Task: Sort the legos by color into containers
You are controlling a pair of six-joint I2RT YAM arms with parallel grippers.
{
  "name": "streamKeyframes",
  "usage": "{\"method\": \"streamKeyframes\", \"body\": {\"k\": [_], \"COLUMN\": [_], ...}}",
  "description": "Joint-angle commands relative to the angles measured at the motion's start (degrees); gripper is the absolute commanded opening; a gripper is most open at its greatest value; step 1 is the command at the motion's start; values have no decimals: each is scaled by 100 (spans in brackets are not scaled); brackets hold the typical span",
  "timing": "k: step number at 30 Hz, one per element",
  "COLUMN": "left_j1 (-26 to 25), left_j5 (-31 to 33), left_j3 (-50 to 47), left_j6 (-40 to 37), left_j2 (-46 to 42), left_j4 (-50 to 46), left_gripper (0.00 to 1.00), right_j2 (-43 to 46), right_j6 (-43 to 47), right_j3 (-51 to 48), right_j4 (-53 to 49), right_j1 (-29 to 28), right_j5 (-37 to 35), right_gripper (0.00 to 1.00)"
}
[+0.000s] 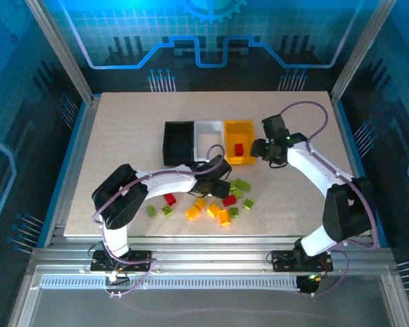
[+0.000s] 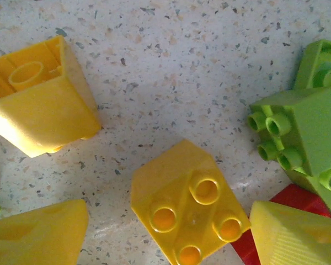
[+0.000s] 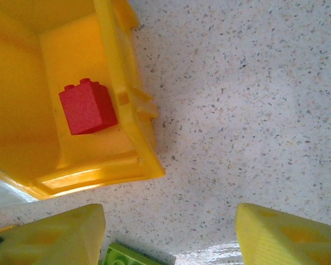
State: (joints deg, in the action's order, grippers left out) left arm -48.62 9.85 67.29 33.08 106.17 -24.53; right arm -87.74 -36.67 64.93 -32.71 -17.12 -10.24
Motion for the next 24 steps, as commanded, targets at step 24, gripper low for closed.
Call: {"method": "streamKeyframes", "body": {"k": [24], "left_j1": [116], "left_j5": [183], "left_j3": [-322], "left_j6": [383], "left_j2": [-629], "left_j4": [162], "left_gripper": [41], "right_j2": [174], "right_j6": [-128], "right_j3": [-86], "right_j4": [204], "right_j1": [108], "right_j5": [162], "right_gripper": [63]}}
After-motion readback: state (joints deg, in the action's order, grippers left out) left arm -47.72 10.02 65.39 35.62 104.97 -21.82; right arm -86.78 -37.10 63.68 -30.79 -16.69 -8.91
